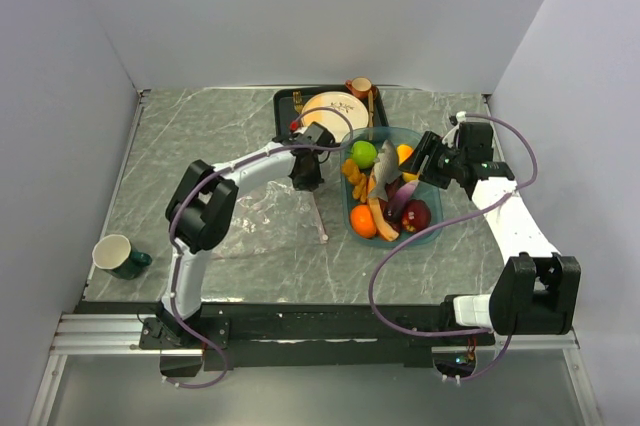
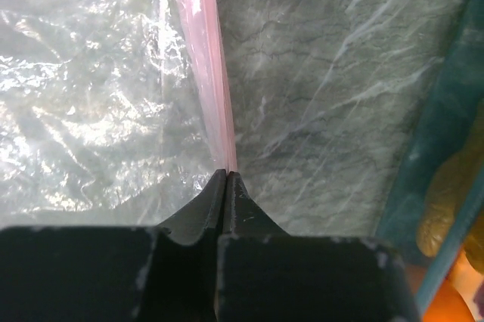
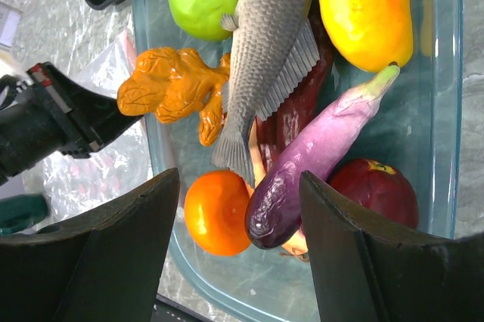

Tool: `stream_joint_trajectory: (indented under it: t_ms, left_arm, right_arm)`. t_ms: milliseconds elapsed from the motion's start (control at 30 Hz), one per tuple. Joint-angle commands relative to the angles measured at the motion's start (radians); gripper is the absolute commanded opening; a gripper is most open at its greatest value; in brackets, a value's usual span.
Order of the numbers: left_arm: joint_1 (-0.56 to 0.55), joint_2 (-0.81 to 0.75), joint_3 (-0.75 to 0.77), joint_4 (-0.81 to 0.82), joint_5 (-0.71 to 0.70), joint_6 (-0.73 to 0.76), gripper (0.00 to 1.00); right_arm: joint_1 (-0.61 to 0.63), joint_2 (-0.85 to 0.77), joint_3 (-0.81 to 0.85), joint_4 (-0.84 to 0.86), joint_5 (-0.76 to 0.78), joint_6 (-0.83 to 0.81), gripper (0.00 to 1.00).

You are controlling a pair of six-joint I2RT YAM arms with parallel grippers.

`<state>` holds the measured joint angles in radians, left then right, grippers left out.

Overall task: Place the food in the zip-top bag and seal the zipper
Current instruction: Pick up the zipper food storage bag at the center of the board.

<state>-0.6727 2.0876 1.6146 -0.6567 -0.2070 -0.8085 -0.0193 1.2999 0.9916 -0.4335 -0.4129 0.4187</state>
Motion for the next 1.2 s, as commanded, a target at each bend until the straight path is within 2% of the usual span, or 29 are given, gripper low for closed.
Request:
stream_joint_trajectory:
  t_ms: [0,133,300,500,867,1133,1167]
  left_arm:
    - [0.001,-0.09,-0.005,-0.007,0.003,0.005,0.01]
    - [0.001,-0.152,-0.042,-0.003,0.026,0.018,0.01]
    - [0.001,-0.283,-0.145,0.077,0.093,0.093,0.01]
    - [0.002,-0.357,-0.203,0.114,0.161,0.146,0.01]
    - [0.001,-0.406,-0.226,0.126,0.182,0.198,0.01]
    - [0.001,-0.399,-0.225,0.131,0.19,0.201,0.01]
    - [0.001,-0.402,-0.226,0.134,0.193,0.2,0.01]
  right_arm:
    - [-0.001,-0.016,-0.016,0.03,-0.018,-0.001,0.72]
    - [-0.001,-0.028,-0.037,0.071,-0.053,0.0,0.71]
    - [0.004,-0.025,-0.068,0.136,-0.179,0.028,0.69]
    - [0.013,0.016,-0.059,0.061,-0.09,0.009,0.68]
    - [0.058,0.146,-0.07,0.22,-0.197,0.13,0.67]
    - [0.154,0.148,-0.022,0.231,-0.167,0.092,0.63]
    - [0.166,0.157,-0.018,0.216,-0.115,0.095,0.63]
